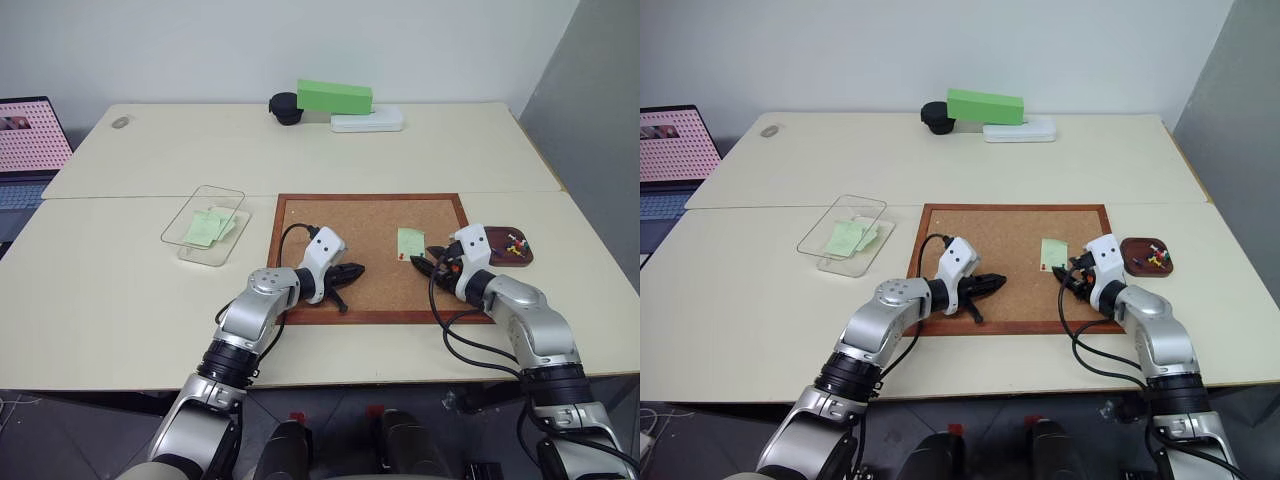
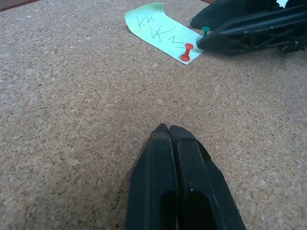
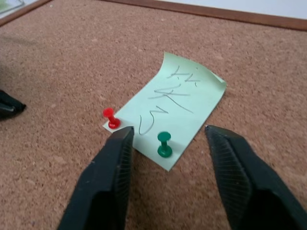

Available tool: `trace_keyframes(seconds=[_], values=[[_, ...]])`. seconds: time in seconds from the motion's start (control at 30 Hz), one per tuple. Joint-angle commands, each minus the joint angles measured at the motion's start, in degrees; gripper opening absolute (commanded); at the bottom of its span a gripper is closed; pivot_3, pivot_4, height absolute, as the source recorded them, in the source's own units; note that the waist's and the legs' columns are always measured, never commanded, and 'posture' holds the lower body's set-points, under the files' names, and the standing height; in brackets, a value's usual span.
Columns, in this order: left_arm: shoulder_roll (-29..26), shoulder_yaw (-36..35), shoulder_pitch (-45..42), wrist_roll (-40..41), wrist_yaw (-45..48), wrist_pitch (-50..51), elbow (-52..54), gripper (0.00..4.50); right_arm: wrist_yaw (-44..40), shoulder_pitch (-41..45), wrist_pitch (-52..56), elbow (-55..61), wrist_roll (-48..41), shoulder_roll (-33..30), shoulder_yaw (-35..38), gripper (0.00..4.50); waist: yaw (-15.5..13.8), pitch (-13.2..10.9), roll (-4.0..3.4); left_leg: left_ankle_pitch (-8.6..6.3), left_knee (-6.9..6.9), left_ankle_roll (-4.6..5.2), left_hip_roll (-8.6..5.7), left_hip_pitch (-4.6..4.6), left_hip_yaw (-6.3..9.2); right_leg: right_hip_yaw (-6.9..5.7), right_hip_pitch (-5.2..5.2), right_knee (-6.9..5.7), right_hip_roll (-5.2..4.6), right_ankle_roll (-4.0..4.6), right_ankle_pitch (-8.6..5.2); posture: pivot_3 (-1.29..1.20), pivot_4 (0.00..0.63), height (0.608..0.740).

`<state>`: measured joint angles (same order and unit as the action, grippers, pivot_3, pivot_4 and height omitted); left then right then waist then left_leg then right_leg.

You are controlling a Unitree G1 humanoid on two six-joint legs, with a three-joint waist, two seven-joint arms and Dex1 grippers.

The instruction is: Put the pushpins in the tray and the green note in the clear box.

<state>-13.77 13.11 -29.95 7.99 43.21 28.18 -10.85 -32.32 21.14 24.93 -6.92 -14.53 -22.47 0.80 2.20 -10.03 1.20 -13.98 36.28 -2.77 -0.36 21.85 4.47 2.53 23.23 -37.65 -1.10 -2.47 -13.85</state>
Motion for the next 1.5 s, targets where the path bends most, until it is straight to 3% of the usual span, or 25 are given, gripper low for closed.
trace_keyframes(seconds=[0.03,0.23,0.27,1.0,1.27,1.43,1.5], values=[[-0.85,0.81,1.73,0.08,0.57,2.03,0.47,0.00,-0.37,1.31,-2.16,0.17,0.52,0.01,0.24,1.41,0.01,0.00,0.00,0.00,0.00,0.00,0.00,0.00,0.00,0.01,0.00,0.00,0.00,0.00,0.00,0.00,0.150,0.740],[-0.92,0.58,1.34,0.90,0.72,3.42,1.43,0.00,-0.50,1.70,-2.50,-0.05,0.50,0.31,-0.04,0.08,0.01,0.00,0.00,0.00,0.00,0.00,0.00,0.00,0.00,0.01,0.00,0.00,0.00,0.00,0.00,0.00,0.150,0.740],[-0.99,0.64,1.29,0.97,0.79,3.51,1.45,0.00,-0.43,1.67,-2.50,0.25,0.43,0.33,0.04,0.03,0.03,0.00,0.00,0.00,0.00,0.00,0.00,0.00,-0.01,0.01,0.00,0.00,0.00,0.00,0.00,0.00,0.150,0.740],[-1.08,1.66,1.37,0.54,1.79,3.93,0.49,0.00,3.18,-0.17,0.09,10.24,-4.69,-0.41,7.59,0.03,0.00,0.00,0.00,0.00,0.00,0.00,0.00,0.00,0.01,0.00,0.00,0.00,0.00,0.00,0.00,0.00,0.150,0.740],[-1.01,1.77,1.78,0.62,1.80,4.09,0.94,0.00,18.47,3.32,-2.40,-0.79,2.38,-2.65,15.08,0.03,-0.07,0.00,-0.01,0.00,0.00,0.00,-0.02,0.01,-0.02,0.02,0.01,0.00,-0.02,0.00,0.00,0.00,0.150,0.740],[-0.96,1.81,1.60,0.63,1.96,3.93,0.60,0.00,20.75,6.06,-1.98,-6.08,1.12,-3.32,18.19,0.03,-0.18,0.01,-0.02,0.00,-0.03,0.00,-0.03,0.01,-0.05,0.05,0.01,0.01,-0.03,0.01,0.00,0.00,0.150,0.740],[-0.94,1.65,1.28,0.76,2.12,3.88,0.22,0.00,20.70,7.17,-1.94,-7.67,0.74,-3.42,18.60,0.54,-0.11,0.01,-0.03,0.00,-0.05,0.00,-0.02,-0.02,-0.06,0.06,0.01,0.00,-0.02,0.01,0.00,0.00,0.150,0.740]])
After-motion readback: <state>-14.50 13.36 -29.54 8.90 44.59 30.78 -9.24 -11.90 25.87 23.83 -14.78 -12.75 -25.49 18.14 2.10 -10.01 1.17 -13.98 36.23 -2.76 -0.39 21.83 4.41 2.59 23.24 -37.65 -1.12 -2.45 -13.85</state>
